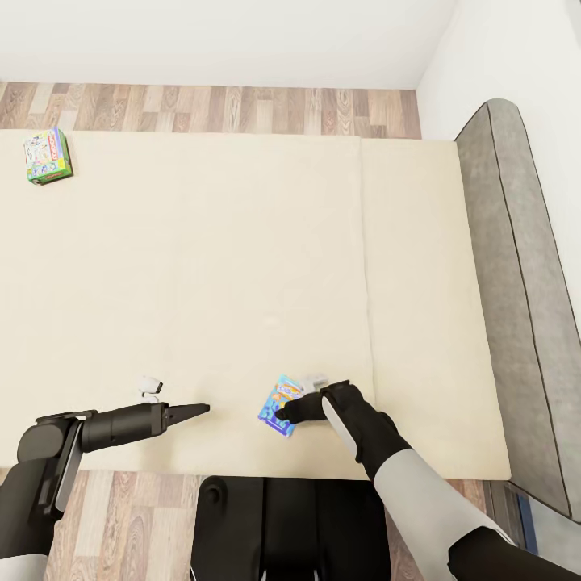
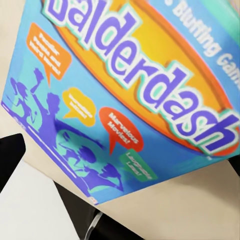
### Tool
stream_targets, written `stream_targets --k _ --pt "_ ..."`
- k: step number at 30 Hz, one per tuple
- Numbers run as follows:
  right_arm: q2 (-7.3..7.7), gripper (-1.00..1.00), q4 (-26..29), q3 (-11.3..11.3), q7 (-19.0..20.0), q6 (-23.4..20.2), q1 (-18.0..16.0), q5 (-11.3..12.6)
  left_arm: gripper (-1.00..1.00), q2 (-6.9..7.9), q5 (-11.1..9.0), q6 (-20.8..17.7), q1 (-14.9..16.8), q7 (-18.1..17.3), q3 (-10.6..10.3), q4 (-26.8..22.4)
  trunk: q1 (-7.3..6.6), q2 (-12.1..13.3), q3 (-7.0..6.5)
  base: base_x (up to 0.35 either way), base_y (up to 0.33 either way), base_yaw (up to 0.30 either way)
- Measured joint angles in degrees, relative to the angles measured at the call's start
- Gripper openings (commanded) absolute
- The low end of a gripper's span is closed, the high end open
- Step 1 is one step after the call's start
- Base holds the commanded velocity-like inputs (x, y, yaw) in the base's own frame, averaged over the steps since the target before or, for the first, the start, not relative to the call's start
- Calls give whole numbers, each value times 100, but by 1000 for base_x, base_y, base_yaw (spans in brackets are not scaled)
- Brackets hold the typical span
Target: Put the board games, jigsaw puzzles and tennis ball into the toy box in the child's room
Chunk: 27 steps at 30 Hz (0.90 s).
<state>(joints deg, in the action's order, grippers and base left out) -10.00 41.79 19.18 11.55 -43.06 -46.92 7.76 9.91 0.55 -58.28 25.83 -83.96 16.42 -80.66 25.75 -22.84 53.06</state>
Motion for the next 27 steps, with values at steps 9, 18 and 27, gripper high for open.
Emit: stream_targets --k 9,18,27 --pt "0 100 -23 -5 -10 2 -1 -1 100 -5 0 0 0 0 0 0 -1 -1 0 0 0 0" --pt "0 100 -223 -14 -8 100 -2 8 100 -6 0 0 0 1 0 0 -1 -2 0 0 0 0" --pt "0 100 -398 -17 -45 341 -1 25 100 -8 0 0 0 8 -7 1 0 -1 0 0 0 0"
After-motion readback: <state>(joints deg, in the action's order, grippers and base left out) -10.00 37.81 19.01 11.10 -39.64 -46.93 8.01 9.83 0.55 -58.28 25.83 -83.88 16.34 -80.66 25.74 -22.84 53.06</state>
